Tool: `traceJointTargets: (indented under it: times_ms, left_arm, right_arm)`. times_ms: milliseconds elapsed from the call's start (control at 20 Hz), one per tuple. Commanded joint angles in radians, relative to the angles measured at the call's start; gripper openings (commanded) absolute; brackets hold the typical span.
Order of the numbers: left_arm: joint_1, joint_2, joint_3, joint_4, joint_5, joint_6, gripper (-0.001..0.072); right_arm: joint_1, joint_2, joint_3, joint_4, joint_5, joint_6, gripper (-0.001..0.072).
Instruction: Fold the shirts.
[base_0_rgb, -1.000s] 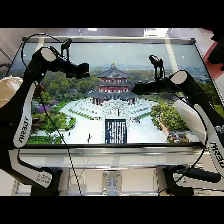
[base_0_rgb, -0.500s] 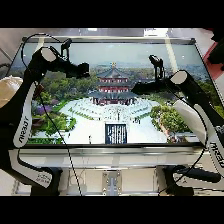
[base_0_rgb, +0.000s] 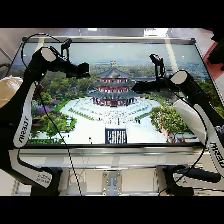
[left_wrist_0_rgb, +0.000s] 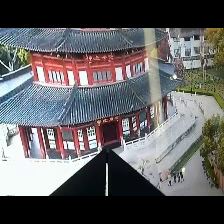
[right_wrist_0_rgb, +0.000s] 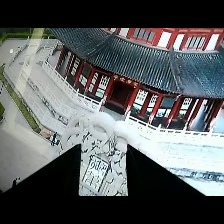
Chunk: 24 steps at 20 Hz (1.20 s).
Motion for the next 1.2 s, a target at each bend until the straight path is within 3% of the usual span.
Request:
traceJointTargets:
  times_ms: [0, 250, 550, 750, 800, 900, 950, 1150]
  left_arm:
    - [0.000, 0.000, 0.001, -0.003, 0.026, 0.000, 0.0011]
    - [0.000, 0.000, 0.001, 0.008, 0.088, 0.019, 0.0012]
    - [0.000, 0.000, 0.001, 0.229, 0.093, 0.022, 0.0011]
    - [0.000, 0.000, 0.001, 0.262, 0.084, 0.023, 0.0013]
    - [0.001, -0.001, 0.001, 0.273, 0.106, 0.026, 0.0093]
    - [0.001, 0.000, 0.004, 0.393, 0.171, 0.053, 0.0595]
    - [0.002, 0.000, 0.018, 0.520, 0.204, 0.045, 0.0662]
    - [0.064, 0.000, 0.142, 1.111, 0.201, -0.166, 0.0660]
  right_arm:
    - [0.000, 0.000, 0.000, -0.005, -0.020, 0.000, 0.0341]
    - [0.000, 0.000, 0.000, -0.035, -0.040, 0.000, 0.0340]
    - [0.000, 0.000, 0.000, -0.063, -0.050, 0.000, 0.0340]
    - [0.000, 0.000, 0.000, -0.072, -0.050, 0.000, 0.0340]
    - [0.000, 0.000, 0.000, -0.072, -0.049, 0.000, 0.0340]
    - [0.000, -0.001, 0.000, -0.076, -0.045, 0.000, 0.0340]
    - [0.000, -0.001, 0.000, -0.077, -0.034, 0.000, 0.0340]
    - [0.000, -0.001, 0.000, -0.122, 0.035, 0.000, 0.0341]
